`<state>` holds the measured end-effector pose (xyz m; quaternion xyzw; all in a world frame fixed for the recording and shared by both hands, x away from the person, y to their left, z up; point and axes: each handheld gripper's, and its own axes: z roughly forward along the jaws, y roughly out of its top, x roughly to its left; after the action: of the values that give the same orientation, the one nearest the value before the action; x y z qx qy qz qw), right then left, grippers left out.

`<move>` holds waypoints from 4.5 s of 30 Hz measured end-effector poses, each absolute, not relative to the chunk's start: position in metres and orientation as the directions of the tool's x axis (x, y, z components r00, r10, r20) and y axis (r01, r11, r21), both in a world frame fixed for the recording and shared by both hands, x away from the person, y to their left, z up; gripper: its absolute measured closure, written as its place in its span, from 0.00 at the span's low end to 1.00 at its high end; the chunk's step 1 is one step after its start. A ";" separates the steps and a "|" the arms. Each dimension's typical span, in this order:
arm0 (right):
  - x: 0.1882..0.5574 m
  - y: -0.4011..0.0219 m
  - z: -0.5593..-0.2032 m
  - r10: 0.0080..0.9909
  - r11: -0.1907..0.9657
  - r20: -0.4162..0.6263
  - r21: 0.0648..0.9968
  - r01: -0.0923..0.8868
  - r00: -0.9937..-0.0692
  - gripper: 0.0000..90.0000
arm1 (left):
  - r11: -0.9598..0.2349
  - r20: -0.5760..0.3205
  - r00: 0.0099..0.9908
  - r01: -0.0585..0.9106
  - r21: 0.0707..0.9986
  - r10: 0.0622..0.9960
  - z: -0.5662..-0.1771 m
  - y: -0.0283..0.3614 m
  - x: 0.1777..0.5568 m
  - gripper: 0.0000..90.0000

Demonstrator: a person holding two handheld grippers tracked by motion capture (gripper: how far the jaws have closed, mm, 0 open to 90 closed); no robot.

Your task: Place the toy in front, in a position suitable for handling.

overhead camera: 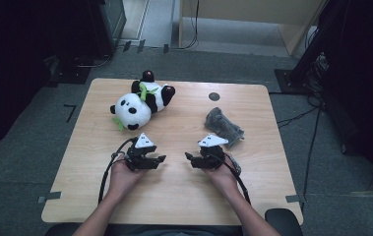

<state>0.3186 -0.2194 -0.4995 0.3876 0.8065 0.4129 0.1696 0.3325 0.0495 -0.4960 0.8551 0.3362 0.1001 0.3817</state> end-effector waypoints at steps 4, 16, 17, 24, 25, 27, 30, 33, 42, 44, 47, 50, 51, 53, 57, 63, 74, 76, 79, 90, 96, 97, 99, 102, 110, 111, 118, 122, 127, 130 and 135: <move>0.324 -0.222 -0.493 0.778 0.348 0.055 0.791 0.503 -0.625 0.25 | -0.479 -0.082 0.755 0.493 0.727 0.651 -0.493 0.049 0.337 0.47; 0.321 -0.235 -0.494 0.752 0.341 0.090 0.795 0.502 -0.653 0.46 | -0.469 -0.108 0.770 0.486 0.738 0.629 -0.476 0.047 0.359 0.47; 0.321 -0.236 -0.496 0.750 0.343 0.098 0.789 0.510 -0.655 0.48 | -0.459 -0.116 0.767 0.490 0.741 0.631 -0.473 0.047 0.364 0.48; 0.321 -0.236 -0.503 0.741 0.368 0.100 0.766 0.527 -0.664 0.50 | -0.447 -0.116 0.764 0.486 0.751 0.635 -0.463 0.050 0.376 0.49; 0.321 -0.235 -0.504 0.740 0.375 0.094 0.764 0.525 -0.666 0.49 | -0.446 -0.118 0.761 0.490 0.749 0.638 -0.462 0.051 0.379 0.49; 0.321 -0.234 -0.508 0.740 0.394 0.072 0.759 0.518 -0.669 0.49 | -0.447 -0.112 0.758 0.489 0.749 0.643 -0.459 0.053 0.383 0.49; 0.321 -0.234 -0.510 0.743 0.397 0.071 0.754 0.523 -0.666 0.48 | -0.434 -0.110 0.751 0.487 0.758 0.650 -0.454 0.057 0.388 0.49; 0.321 -0.233 -0.512 0.750 0.382 0.082 0.756 0.531 -0.656 0.48 | -0.413 -0.129 0.745 0.495 0.764 0.654 -0.447 0.064 0.395 0.49; 0.316 -0.230 -0.520 0.755 0.402 0.045 0.757 0.515 -0.655 0.49 | -0.383 -0.118 0.723 0.489 0.784 0.681 -0.440 0.076 0.409 0.50; 0.314 -0.229 -0.522 0.757 0.406 0.030 0.762 0.505 -0.653 0.49 | -0.367 -0.114 0.703 0.494 0.788 0.702 -0.441 0.079 0.413 0.53; 0.314 -0.228 -0.522 0.759 0.407 0.024 0.762 0.503 -0.651 0.48 | -0.394 -0.114 0.707 0.512 0.763 0.698 -0.438 0.080 0.423 0.55; 0.314 -0.227 -0.522 0.761 0.406 0.026 0.760 0.508 -0.648 0.45 | -0.393 -0.100 0.705 0.502 0.771 0.702 -0.436 0.081 0.427 0.55; 0.314 -0.227 -0.522 0.762 0.406 0.025 0.760 0.508 -0.648 0.45 | -0.392 -0.097 0.702 0.500 0.773 0.705 -0.432 0.082 0.431 0.56; 0.314 -0.227 -0.522 0.762 0.407 0.025 0.759 0.508 -0.647 0.44 | -0.386 -0.091 0.699 0.493 0.780 0.709 -0.430 0.083 0.434 0.56; 0.312 -0.227 -0.522 0.763 0.408 0.022 0.759 0.508 -0.645 0.44 | -0.395 -0.068 0.692 0.487 0.779 0.719 -0.426 0.085 0.440 0.56; 0.311 -0.226 -0.522 0.763 0.409 0.021 0.758 0.508 -0.647 0.42 | -0.398 -0.046 0.683 0.478 0.783 0.729 -0.419 0.090 0.447 0.56; 0.309 -0.225 -0.522 0.756 0.416 0.022 0.755 0.506 -0.655 0.35 | -0.390 -0.010 0.645 0.474 0.789 0.764 -0.410 0.092 0.466 0.55; 0.309 -0.225 -0.522 0.756 0.416 0.022 0.755 0.506 -0.654 0.35 | -0.388 0.008 0.632 0.465 0.795 0.775 -0.410 0.092 0.468 0.57; 0.309 -0.225 -0.522 0.755 0.417 0.021 0.755 0.505 -0.655 0.35 | -0.362 0.009 0.610 0.459 0.811 0.792 -0.411 0.095 0.472 0.57; 0.309 -0.225 -0.522 0.755 0.418 0.021 0.755 0.505 -0.655 0.35 | -0.359 0.010 0.595 0.472 0.805 0.804 -0.423 0.093 0.480 0.60; 0.309 -0.225 -0.522 0.755 0.418 0.020 0.755 0.505 -0.655 0.35 | -0.346 0.002 0.584 0.478 0.807 0.811 -0.426 0.093 0.482 0.71; 0.309 -0.225 -0.522 0.755 0.418 0.020 0.755 0.505 -0.656 0.35 | -0.356 0.015 0.581 0.478 0.803 0.814 -0.427 0.092 0.482 0.74; 0.309 -0.225 -0.522 0.755 0.418 0.020 0.755 0.505 -0.655 0.35 | -0.354 0.014 0.580 0.478 0.804 0.815 -0.427 0.092 0.482 0.76; 0.309 -0.225 -0.522 0.755 0.418 0.020 0.755 0.505 -0.656 0.35 | -0.345 0.001 0.577 0.487 0.803 0.817 -0.426 0.095 0.483 0.85; 0.308 -0.225 -0.522 0.762 0.411 0.022 0.756 0.510 -0.647 0.35 | -0.314 -0.025 0.574 0.482 0.818 0.818 -0.418 0.096 0.480 0.91; 0.308 -0.225 -0.522 0.763 0.410 0.024 0.755 0.512 -0.646 0.35 | -0.304 -0.029 0.575 0.474 0.826 0.818 -0.415 0.096 0.478 0.91; 0.309 -0.225 -0.522 0.762 0.412 0.026 0.751 0.515 -0.648 0.35 | -0.310 -0.025 0.587 0.462 0.831 0.809 -0.404 0.097 0.469 0.91; 0.310 -0.226 -0.519 0.763 0.402 0.045 0.747 0.529 -0.644 0.37 | -0.327 -0.033 0.613 0.466 0.822 0.789 -0.397 0.094 0.460 0.91; 0.312 -0.234 -0.509 0.777 0.353 0.067 0.777 0.521 -0.626 0.38 | -0.331 -0.052 0.647 0.456 0.826 0.760 -0.387 0.090 0.448 0.91; 0.315 -0.240 -0.502 0.787 0.337 0.075 0.780 0.528 -0.612 0.37 | -0.323 -0.062 0.658 0.447 0.834 0.750 -0.383 0.086 0.439 0.91; 0.317 -0.248 -0.494 0.797 0.318 0.070 0.796 0.514 -0.600 0.38 | -0.318 -0.075 0.681 0.433 0.843 0.728 -0.380 0.080 0.421 0.91</move>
<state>0.3170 -0.2476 -0.4936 0.4130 0.7936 0.4127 0.1710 0.4210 0.0801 -0.3799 0.7955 0.3651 0.1619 0.4558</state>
